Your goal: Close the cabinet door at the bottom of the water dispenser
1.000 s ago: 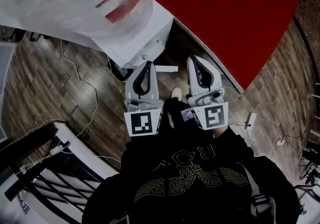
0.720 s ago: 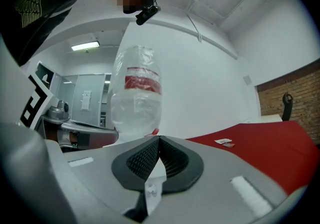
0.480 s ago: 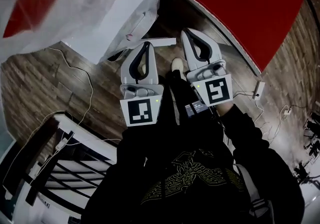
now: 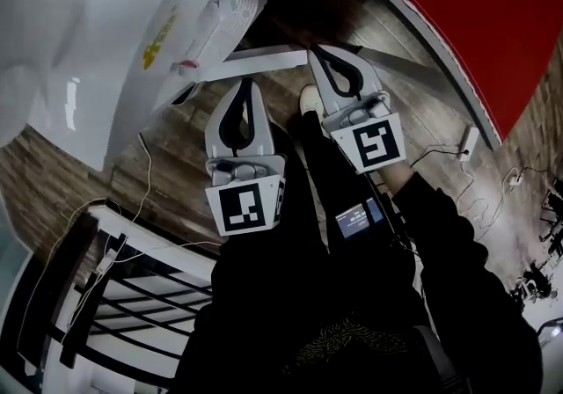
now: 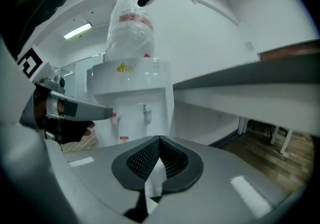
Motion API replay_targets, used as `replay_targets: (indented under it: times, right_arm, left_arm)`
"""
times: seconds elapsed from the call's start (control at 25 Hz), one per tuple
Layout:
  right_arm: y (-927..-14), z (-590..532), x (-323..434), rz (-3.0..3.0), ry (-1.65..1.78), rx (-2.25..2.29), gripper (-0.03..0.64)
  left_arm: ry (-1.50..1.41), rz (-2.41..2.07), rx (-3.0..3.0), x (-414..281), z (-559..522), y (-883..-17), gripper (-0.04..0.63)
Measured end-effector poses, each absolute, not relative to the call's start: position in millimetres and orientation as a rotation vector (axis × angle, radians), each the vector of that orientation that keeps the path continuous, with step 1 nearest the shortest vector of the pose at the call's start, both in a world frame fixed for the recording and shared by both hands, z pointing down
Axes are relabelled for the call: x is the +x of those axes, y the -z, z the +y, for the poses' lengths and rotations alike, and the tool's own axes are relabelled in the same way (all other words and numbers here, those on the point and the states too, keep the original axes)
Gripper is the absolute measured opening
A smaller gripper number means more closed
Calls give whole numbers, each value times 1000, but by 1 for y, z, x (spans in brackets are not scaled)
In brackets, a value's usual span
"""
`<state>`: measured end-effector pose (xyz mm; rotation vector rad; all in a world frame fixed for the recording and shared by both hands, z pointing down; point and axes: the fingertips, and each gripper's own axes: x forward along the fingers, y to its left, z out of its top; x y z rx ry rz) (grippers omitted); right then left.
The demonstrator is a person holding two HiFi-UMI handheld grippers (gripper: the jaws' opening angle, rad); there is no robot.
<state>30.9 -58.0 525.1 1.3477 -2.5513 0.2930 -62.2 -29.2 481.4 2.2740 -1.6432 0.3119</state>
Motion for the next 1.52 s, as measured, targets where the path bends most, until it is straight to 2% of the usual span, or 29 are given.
replay_targets:
  times: [0.32,0.6,0.84,1.52]
  right_arm:
    - [-634,-47,26,-2427,-369,1232,-2]
    - [-683,-37,26,-2335,-443,1198,-2]
    - [-719,-24,32,-2243,-531,1186,-2]
    - [-809,26,26,-2027,-613,960,-2]
  left_arm:
    - [-476,-1672,2204,-85,-16,-572,6]
    - [-601,-1682,2099,-107,-24,-636,6]
    - [-631,-1612,2085,-99,-27,-672,6]
    - [-682,-1536,2073,-99,-23,-706,6]
